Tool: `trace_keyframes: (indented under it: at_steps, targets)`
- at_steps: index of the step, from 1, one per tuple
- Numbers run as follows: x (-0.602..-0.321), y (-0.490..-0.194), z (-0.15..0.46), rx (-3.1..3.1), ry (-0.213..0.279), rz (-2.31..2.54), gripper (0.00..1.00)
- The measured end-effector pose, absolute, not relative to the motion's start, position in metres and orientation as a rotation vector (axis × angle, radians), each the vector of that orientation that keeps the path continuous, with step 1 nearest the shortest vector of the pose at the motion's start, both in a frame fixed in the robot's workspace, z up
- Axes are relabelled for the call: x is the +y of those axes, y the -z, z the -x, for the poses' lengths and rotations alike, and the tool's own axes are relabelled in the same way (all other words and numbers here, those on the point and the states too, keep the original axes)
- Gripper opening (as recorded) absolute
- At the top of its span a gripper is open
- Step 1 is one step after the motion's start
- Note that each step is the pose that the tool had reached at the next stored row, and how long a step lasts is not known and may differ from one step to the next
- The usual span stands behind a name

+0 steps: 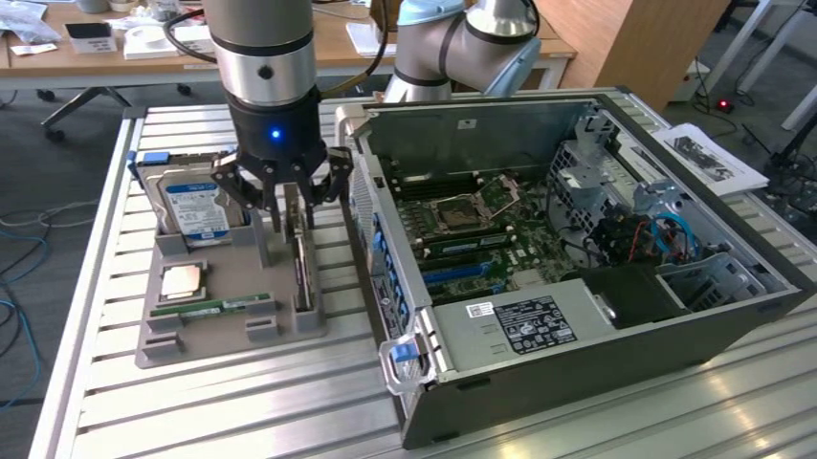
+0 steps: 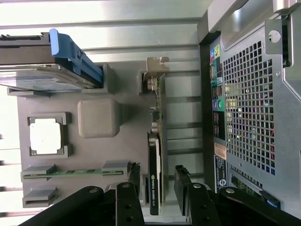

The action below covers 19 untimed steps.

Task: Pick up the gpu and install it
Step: 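Pick up the gpu and move the gpu toward the slot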

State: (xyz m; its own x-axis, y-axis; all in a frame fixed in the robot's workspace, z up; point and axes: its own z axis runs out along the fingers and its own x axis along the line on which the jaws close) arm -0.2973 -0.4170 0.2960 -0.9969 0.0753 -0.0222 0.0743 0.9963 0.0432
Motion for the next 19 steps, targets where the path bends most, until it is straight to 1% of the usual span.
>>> trace_keyframes:
  at_steps: [10, 19]
  targets:
    - [-0.423, -0.294, 0.295, 3.115, -0.066, -0.117, 0.43]
    - [-0.423, -0.281, 0.295, 3.115, -0.066, -0.117, 0.43]
